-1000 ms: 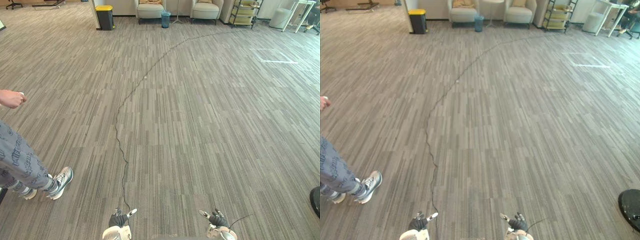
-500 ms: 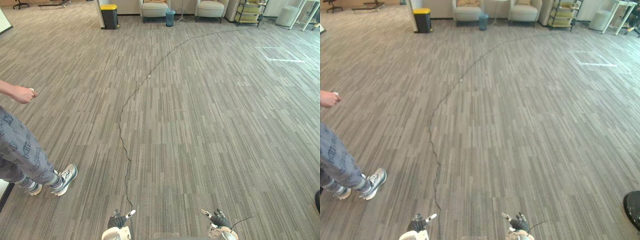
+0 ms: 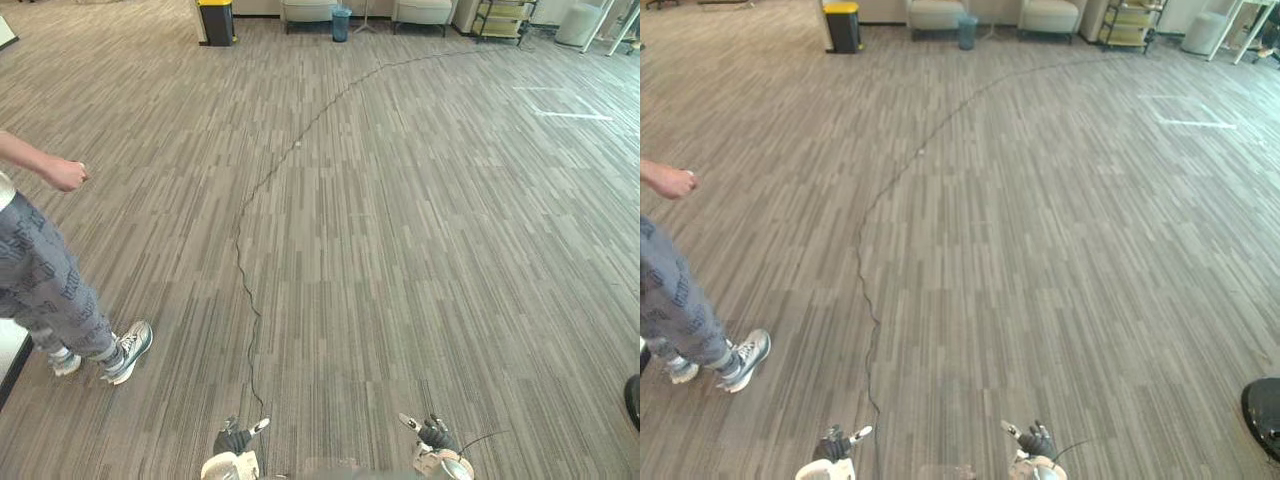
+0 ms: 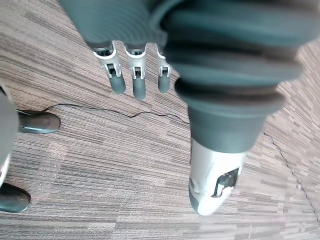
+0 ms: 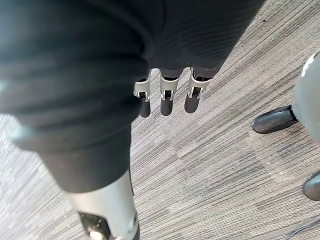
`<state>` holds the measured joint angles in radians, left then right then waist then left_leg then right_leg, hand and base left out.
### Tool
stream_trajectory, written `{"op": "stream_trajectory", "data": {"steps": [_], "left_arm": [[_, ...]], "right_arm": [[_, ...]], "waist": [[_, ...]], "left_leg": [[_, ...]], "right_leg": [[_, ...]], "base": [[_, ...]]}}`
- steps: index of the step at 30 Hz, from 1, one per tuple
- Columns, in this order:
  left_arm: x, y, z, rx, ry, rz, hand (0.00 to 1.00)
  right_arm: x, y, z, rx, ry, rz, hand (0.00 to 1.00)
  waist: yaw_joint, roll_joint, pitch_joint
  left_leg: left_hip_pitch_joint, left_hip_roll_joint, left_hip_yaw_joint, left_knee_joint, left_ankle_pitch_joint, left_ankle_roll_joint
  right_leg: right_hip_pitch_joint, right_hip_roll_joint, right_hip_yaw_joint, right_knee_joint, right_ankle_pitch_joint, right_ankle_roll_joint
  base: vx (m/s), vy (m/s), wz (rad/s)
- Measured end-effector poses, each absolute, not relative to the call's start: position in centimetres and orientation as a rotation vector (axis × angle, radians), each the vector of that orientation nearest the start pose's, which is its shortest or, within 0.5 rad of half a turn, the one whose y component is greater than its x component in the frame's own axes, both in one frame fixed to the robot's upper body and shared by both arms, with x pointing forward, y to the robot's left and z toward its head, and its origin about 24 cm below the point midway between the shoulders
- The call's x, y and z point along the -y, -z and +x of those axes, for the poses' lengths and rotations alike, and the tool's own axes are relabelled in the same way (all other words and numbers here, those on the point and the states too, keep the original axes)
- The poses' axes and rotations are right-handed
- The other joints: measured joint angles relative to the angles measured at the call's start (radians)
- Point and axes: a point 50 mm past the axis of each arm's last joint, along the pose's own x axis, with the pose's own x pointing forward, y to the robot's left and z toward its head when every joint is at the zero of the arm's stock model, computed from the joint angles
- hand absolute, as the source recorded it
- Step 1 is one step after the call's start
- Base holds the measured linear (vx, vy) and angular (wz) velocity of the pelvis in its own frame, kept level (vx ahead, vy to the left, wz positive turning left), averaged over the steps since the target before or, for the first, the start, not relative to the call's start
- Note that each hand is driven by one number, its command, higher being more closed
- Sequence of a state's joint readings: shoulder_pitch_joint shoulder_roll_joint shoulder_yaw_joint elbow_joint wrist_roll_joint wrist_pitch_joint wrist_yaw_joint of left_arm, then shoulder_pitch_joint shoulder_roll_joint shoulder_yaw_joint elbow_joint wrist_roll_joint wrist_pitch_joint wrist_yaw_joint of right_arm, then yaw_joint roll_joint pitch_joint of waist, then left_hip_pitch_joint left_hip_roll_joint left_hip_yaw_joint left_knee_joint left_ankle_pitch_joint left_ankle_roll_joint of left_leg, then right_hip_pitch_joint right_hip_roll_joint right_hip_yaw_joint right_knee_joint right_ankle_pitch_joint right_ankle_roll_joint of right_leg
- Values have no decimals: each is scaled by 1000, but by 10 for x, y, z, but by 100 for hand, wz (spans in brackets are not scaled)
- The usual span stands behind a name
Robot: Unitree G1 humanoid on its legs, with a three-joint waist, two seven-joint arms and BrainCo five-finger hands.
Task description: Pick up cushions and gather them together orderly.
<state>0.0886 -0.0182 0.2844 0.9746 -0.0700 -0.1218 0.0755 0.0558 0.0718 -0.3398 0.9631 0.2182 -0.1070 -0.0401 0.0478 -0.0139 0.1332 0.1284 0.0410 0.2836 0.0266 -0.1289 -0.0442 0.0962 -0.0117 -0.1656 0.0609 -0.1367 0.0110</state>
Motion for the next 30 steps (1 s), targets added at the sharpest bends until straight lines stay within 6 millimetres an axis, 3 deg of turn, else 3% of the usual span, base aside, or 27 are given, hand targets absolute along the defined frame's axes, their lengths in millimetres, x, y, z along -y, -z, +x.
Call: {"op": "stream_trajectory", "data": {"steps": [2, 4, 6, 8, 10, 11, 13, 14, 16, 17, 18, 20, 21, 22, 23, 25, 27, 29, 30], "left_arm": [[-193, 150, 112, -915, -412, -172, 0], [-198, 147, 118, -885, -427, -176, 0], [-198, 147, 117, -884, -435, -187, 0], [-199, 147, 116, -883, -443, -197, 0], [-200, 146, 117, -876, -451, -207, 0], [-200, 146, 117, -873, -458, -216, 0], [-199, 146, 118, -869, -466, -218, 0], [-203, 146, 115, -872, -476, -210, 0], [-204, 144, 119, -864, -481, -205, 0], [-204, 144, 120, -861, -481, -205, 0], [-205, 143, 121, -859, -477, -196, 0], [-200, 143, 126, -859, -435, -175, 0], [-195, 143, 130, -858, -402, -165, 0], [-193, 143, 131, -858, -390, -163, 0], [-189, 143, 134, -863, -371, -167, 0], [-182, 144, 137, -879, -358, -183, 0], [-175, 144, 146, -878, -336, -199, 0], [-166, 143, 152, -876, -326, -230, 0], [-163, 143, 153, -875, -322, -237, 0]], "right_arm": [[179, 150, 122, -874, 484, 403, 0], [177, 149, 124, -871, 482, 410, 0], [178, 150, 123, -871, 488, 412, 0], [180, 148, 128, -856, 495, 418, 0], [180, 148, 127, -861, 494, 411, 0], [179, 148, 129, -862, 480, 397, 0], [177, 148, 130, -865, 464, 387, 0], [174, 148, 130, -874, 440, 373, 0], [165, 148, 133, -878, 397, 374, 0], [166, 148, 133, -878, 403, 375, 0], [167, 148, 132, -878, 410, 375, 0], [166, 149, 128, -887, 411, 378, 0], [168, 150, 123, -894, 416, 374, 0], [169, 149, 124, -884, 417, 373, 0], [170, 146, 127, -861, 414, 372, 0], [171, 143, 130, -831, 415, 377, 0], [174, 139, 136, -800, 414, 367, 0], [179, 139, 140, -792, 423, 352, 0], [183, 138, 142, -786, 423, 341, 0]], "waist": [[-1, 1, 12], [2, -8, 31], [6, -10, 34], [6, -2, 36], [7, -5, 36], [8, -4, 36], [10, -4, 35], [15, -18, 12], [30, -27, 6], [39, -31, 5], [41, -48, -1], [39, -51, 0], [31, -45, 3], [27, -44, 5], [10, -43, 12], [-7, -48, 18], [-17, -51, 23], [-36, -43, 28], [-47, -37, 32]], "left_leg": [[-75, 20, -24, 162, -64, 4], [-211, 54, -45, 476, -101, 26], [-263, 71, -43, 585, -107, 26], [-324, 117, -13, 673, -158, 25], [-354, 130, 12, 631, -162, 22], [-374, 131, 36, 532, -149, 16], [-395, 123, 43, 395, -39, -2], [-390, 85, 88, 388, -64, 12], [-382, 57, 132, 399, -102, 59], [-368, 49, 152, 396, -108, 69], [-329, 9, 169, 386, -124, 95], [-231, -34, 175, 330, -131, 107], [-167, -43, 172, 282, -136, 108], [-135, -44, 169, 259, -142, 105], [-43, -49, 160, 201, -157, 89], [76, -44, 151, 119, -182, 78], [127, -24, 155, 93, -218, 53], [179, -4, 160, 61, -222, 44], [207, 2, 151, 44, -222, 42]], "right_leg": [[-12, -7, -18, 43, -26, -1], [-14, -22, -38, 91, -65, -3], [-9, -27, -37, 110, -83, -6], [5, -40, -33, 112, -108, -9], [7, -70, -29, 111, -116, 3], [8, -102, -20, 110, -128, 24], [12, -148, 5, 107, -152, 68], [11, -177, 46, 78, -150, 76], [4, -178, 126, 172, -118, 68], [9, -188, 139, 200, -113, 77], [26, -222, 144, 228, -86, 113], [-47, -248, 181, 471, -30, 134], [-129, -247, 191, 666, 70, 132], [-168, -246, 196, 760, 95, 132], [-272, -237, 191, 987, 81, 127], [-406, -205, 132, 1114, -7, 66], [-527, -175, 27, 1001, -81, 48], [-556, -131, -102, 682, -64, 9], [-562, -91, -126, 536, -27, -15]], "base": [[-21, -68, 29], [-62, -15, 26], [33, 71, 5], [116, 167, 4], [167, 203, -1], [272, 323, -10], [329, 375, -18], [491, 409, -23], [598, 340, -31], [617, 294, -39], [557, 282, -31], [442, 232, -16], [289, 144, 1], [431, 175, 5], [362, 112, 3], [348, 48, -9], [328, -43, -5], [406, -81, 16], [579, -115, 30]]}}
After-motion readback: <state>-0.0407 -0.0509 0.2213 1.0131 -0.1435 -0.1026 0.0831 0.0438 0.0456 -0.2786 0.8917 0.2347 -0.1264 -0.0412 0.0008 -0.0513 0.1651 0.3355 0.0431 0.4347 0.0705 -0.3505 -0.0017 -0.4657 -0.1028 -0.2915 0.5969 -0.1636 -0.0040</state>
